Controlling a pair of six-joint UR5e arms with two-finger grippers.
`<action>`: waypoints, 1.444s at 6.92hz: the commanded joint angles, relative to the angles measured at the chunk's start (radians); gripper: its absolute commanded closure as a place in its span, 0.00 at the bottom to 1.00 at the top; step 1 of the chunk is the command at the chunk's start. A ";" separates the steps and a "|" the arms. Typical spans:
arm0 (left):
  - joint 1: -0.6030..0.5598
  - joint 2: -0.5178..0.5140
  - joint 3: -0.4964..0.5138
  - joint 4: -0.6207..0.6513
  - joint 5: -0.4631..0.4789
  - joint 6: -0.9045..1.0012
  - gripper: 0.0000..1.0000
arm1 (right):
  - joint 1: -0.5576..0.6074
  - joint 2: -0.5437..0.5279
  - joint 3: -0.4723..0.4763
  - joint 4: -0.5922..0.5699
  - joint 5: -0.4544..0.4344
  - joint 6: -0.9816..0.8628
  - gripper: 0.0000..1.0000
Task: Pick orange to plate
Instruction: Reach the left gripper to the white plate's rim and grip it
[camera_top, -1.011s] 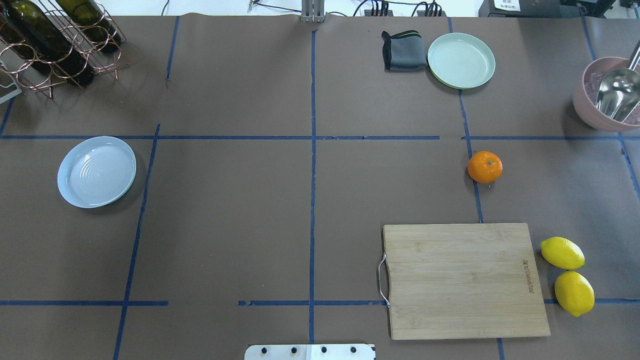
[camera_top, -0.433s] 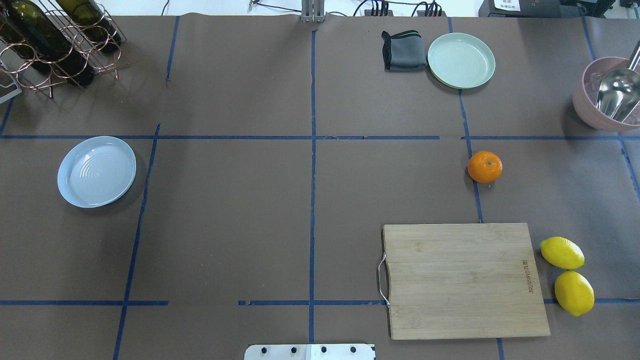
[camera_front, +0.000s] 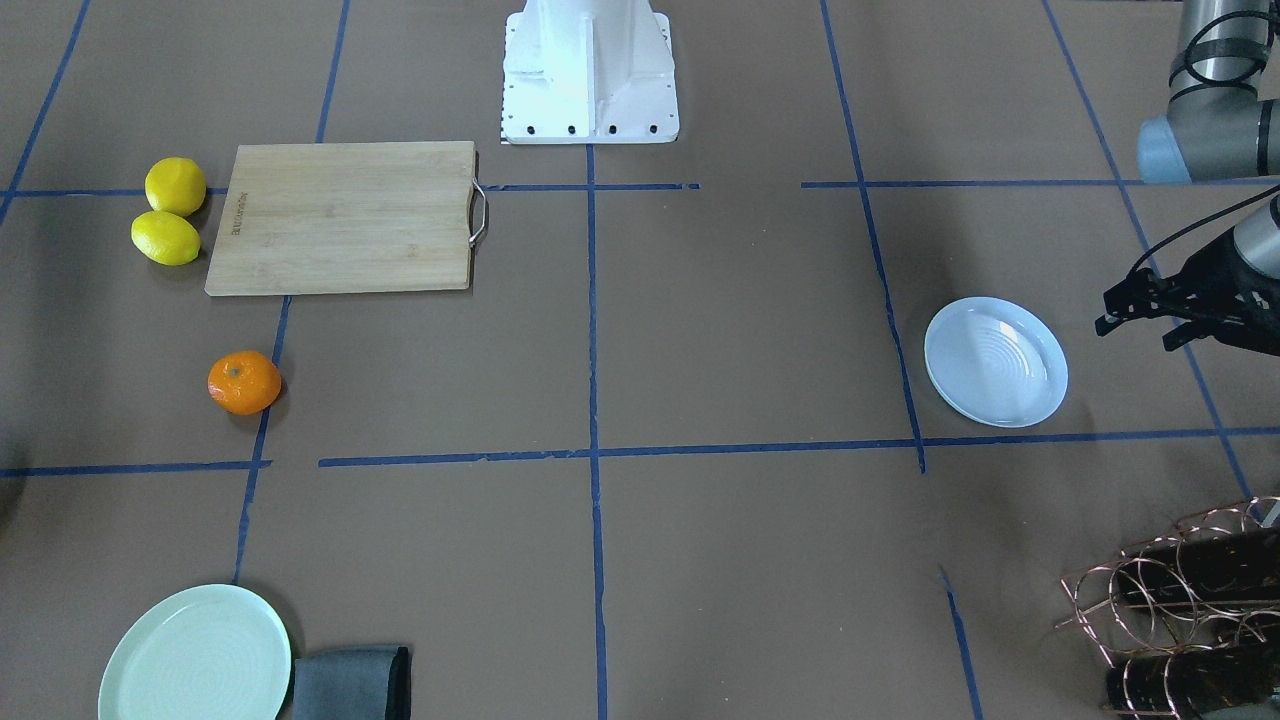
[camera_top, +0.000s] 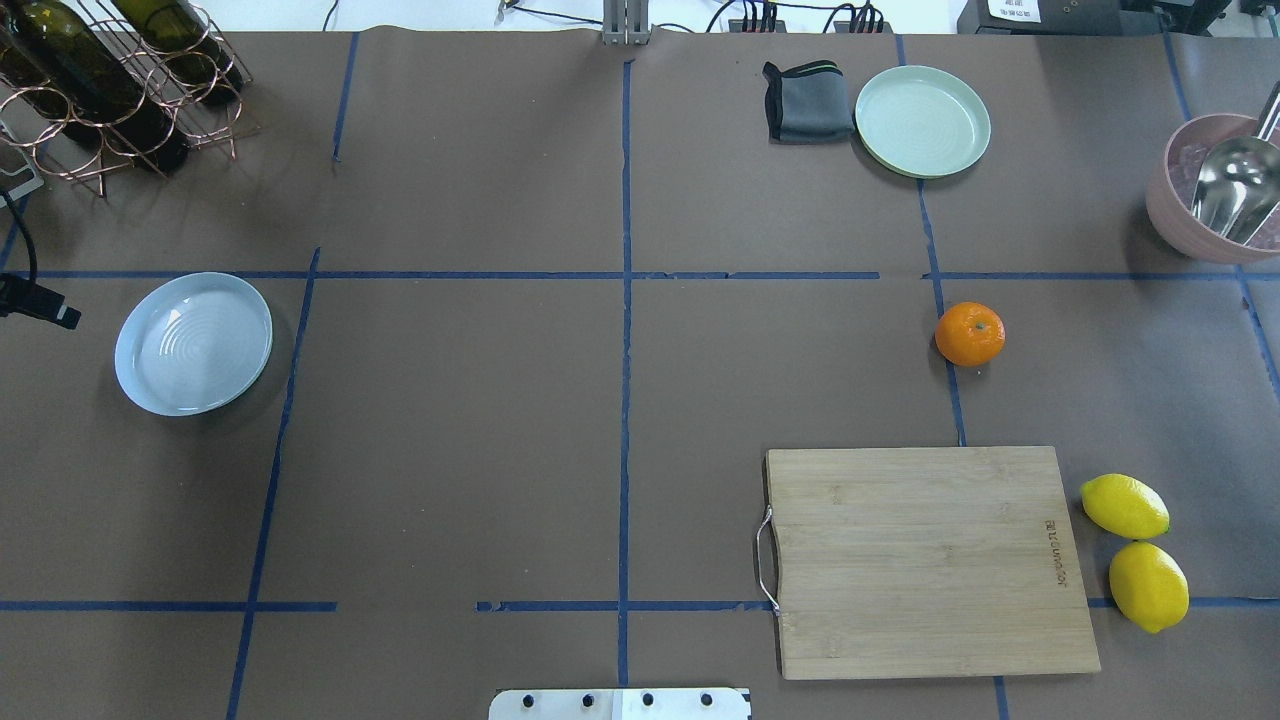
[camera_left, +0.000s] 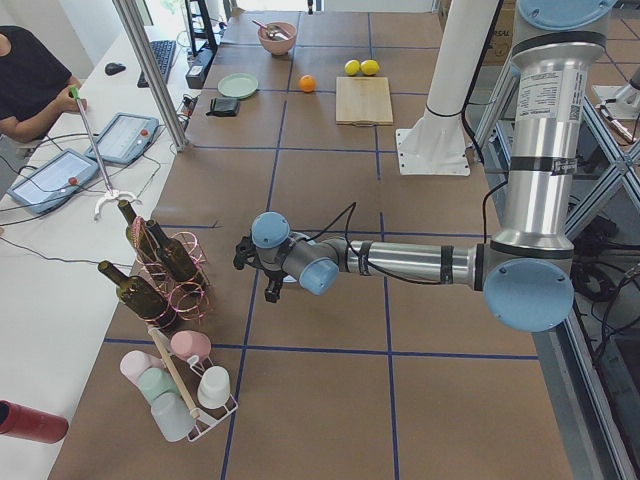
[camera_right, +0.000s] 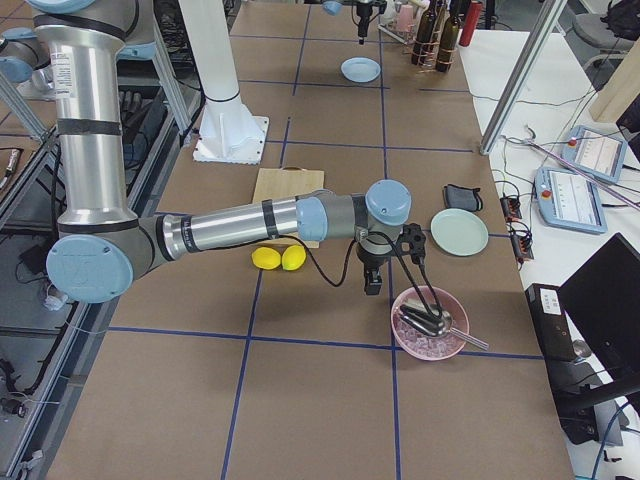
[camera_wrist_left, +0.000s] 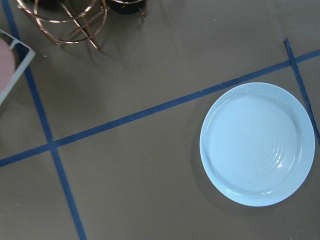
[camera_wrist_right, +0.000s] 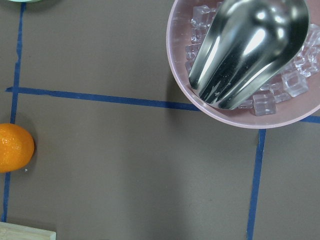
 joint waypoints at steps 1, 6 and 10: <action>0.095 -0.029 0.033 -0.007 0.064 -0.075 0.05 | -0.001 0.000 -0.002 0.000 0.003 -0.002 0.00; 0.123 -0.062 0.066 -0.007 0.095 -0.091 0.99 | -0.001 0.000 -0.002 0.000 0.015 -0.002 0.00; 0.123 -0.076 -0.042 -0.011 0.059 -0.132 1.00 | -0.001 0.000 -0.001 0.000 0.015 -0.002 0.00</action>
